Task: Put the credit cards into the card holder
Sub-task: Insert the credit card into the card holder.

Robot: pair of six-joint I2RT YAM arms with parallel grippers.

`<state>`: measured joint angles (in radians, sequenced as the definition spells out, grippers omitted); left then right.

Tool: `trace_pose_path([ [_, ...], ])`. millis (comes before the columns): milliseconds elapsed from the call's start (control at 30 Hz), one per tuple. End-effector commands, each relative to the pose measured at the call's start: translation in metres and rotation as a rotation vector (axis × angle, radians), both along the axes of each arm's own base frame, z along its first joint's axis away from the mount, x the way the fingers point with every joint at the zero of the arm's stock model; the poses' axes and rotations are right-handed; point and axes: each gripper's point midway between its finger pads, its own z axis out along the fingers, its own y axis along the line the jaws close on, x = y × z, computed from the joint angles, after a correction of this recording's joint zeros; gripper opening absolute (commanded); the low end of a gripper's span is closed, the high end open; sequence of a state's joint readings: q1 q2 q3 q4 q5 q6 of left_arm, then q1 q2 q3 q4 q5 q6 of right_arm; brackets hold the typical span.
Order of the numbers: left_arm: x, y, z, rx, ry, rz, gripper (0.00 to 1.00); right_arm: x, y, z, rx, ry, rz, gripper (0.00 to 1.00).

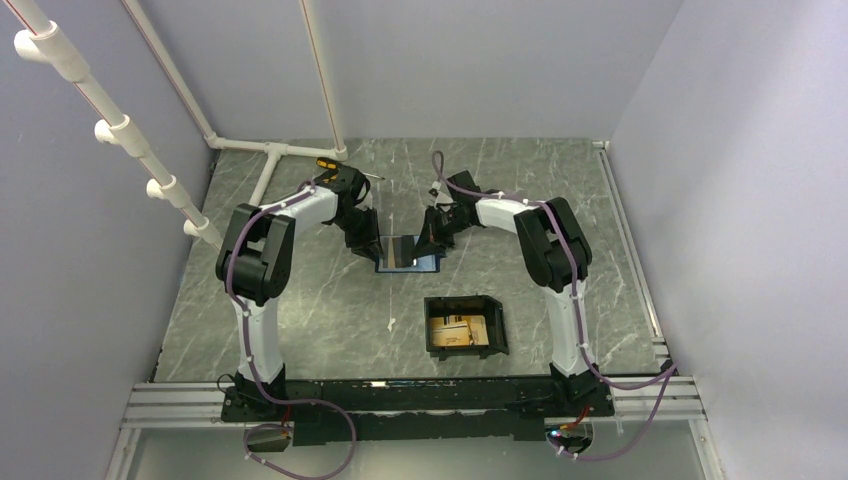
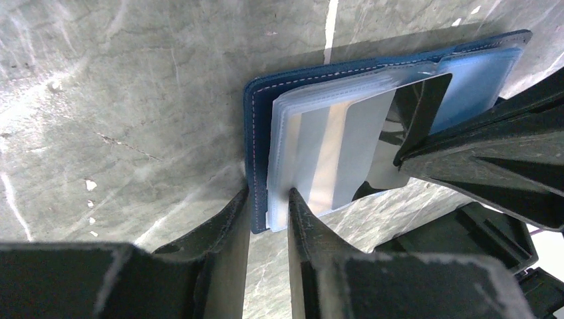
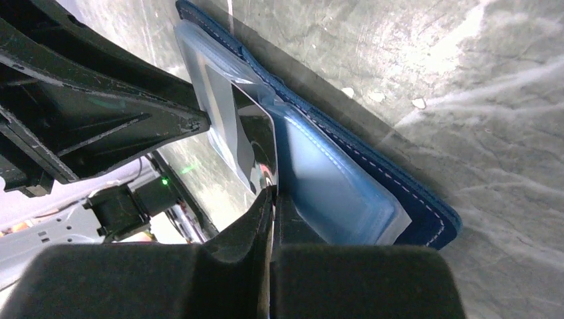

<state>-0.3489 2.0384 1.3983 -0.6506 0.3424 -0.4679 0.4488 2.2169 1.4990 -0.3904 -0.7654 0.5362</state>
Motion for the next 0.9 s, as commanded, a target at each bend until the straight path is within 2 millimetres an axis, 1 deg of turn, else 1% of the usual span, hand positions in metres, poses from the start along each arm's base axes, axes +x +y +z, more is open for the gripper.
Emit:
trace_pose_path([
  [0,-0.033,0.035,-0.072,0.22,0.124,-0.022,0.17,0.017,0.012,0.012,0.047,-0.098,-0.11,0.0],
  [133,-0.031,0.021,-0.059,0.098,0.132,0.008,0.16,0.018,0.019,0.012,0.076,-0.097,-0.16,0.0],
  [233,-0.029,0.018,-0.05,0.04,0.133,0.034,0.17,0.015,0.021,0.018,0.078,-0.105,-0.15,0.0],
  [367,-0.027,0.016,-0.037,-0.047,0.131,0.067,0.21,0.009,0.012,0.018,0.044,-0.122,-0.108,0.08],
  [433,-0.025,0.017,-0.03,-0.074,0.117,0.073,0.25,0.007,0.012,0.018,0.046,-0.117,-0.086,0.12],
  [500,-0.024,0.018,-0.028,-0.082,0.109,0.075,0.27,0.006,0.013,0.019,0.056,-0.125,-0.074,0.15],
  [567,-0.023,0.018,-0.027,-0.09,0.109,0.077,0.26,0.004,0.017,0.021,0.071,-0.139,-0.055,0.16],
  [667,-0.019,0.016,-0.028,-0.1,0.104,0.076,0.2,0.005,0.022,0.024,0.094,-0.183,-0.037,0.18],
  [700,-0.018,0.015,-0.028,-0.105,0.104,0.076,0.19,0.005,0.023,0.022,0.097,-0.187,-0.033,0.18],
  [767,-0.017,0.012,-0.027,-0.121,0.104,0.077,0.17,0.003,0.031,0.021,0.11,-0.194,-0.006,0.17],
  [867,-0.015,0.01,-0.024,-0.131,0.097,0.075,0.15,0.001,0.048,0.025,0.13,-0.219,0.026,0.14],
])
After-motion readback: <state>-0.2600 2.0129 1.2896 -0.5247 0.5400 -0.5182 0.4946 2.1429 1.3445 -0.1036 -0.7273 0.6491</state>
